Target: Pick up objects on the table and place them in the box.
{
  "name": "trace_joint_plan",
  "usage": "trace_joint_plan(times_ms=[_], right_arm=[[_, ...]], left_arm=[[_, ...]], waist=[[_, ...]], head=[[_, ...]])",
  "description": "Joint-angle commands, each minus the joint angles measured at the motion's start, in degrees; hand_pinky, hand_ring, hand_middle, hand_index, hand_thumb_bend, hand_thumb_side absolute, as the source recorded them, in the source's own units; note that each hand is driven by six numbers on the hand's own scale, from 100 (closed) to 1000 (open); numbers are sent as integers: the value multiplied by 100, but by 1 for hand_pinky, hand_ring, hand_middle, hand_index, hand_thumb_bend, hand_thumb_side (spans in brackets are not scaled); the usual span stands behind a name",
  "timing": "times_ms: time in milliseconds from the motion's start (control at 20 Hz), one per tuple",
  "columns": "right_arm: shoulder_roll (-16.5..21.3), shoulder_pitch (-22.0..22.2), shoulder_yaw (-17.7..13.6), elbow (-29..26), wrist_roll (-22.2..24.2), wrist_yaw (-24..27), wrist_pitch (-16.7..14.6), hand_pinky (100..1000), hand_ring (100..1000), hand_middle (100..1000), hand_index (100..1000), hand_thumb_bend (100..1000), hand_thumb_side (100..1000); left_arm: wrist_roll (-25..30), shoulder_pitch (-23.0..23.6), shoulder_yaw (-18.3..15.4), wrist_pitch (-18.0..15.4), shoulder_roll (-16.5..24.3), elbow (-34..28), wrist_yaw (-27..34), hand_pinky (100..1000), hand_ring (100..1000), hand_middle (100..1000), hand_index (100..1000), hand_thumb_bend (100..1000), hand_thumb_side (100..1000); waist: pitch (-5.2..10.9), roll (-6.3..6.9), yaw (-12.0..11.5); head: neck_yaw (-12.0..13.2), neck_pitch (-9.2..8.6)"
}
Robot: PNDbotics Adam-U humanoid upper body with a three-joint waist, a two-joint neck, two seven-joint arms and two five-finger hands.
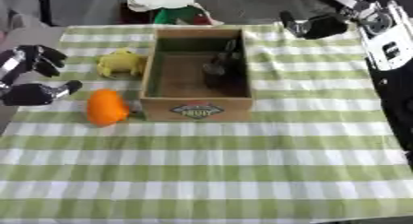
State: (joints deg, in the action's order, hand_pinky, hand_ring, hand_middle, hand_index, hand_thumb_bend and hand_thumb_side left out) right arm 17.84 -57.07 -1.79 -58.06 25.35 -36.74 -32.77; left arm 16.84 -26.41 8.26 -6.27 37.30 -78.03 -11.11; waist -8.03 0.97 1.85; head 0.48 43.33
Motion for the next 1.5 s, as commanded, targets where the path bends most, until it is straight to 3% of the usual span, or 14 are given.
trace_joint_plan(times_ms=[50,400,1050,1100,1200,1250,1300,1500], right_arm=[[42,-139,-61,-160,-25,-25,33,918,1000,815,917,100,231],[21,-124,-69,-164,-29,-39,52,918,1000,813,916,100,230],[-35,-109,-64,-157,7,-69,61,919,1000,812,915,100,231],[-41,-105,-64,-155,9,-72,61,919,1000,812,915,100,231],[-49,-99,-65,-154,12,-78,62,919,1000,812,915,100,231],[-51,-98,-65,-153,13,-82,62,919,1000,812,915,100,231],[-50,-94,-69,-153,11,-84,65,919,1000,812,915,100,230],[-49,-88,-78,-153,-2,-95,76,918,1000,812,915,100,230]], left_arm=[[321,-138,182,-77,178,-19,-48,652,595,585,733,541,280],[934,-165,250,-8,116,57,-167,643,587,582,734,565,283],[937,-281,346,-3,-134,543,-822,613,523,514,700,501,163],[875,-296,345,7,-146,564,-887,592,490,476,657,420,100],[719,-332,308,54,-158,590,-1038,552,442,416,589,277,100],[636,-347,281,86,-164,591,-1120,548,436,409,581,260,100],[551,-375,226,125,-151,570,-1205,508,372,327,494,100,100],[197,-461,-47,315,-53,322,-1558,445,285,199,363,100,100]], waist=[[89,13,4],[81,20,-7],[68,17,-3],[69,17,-1],[72,18,-2],[73,19,-2],[77,19,-6],[85,22,-19]], head=[[21,37],[28,45],[4,66],[3,67],[-4,69],[-6,69],[-14,71],[-37,73]])
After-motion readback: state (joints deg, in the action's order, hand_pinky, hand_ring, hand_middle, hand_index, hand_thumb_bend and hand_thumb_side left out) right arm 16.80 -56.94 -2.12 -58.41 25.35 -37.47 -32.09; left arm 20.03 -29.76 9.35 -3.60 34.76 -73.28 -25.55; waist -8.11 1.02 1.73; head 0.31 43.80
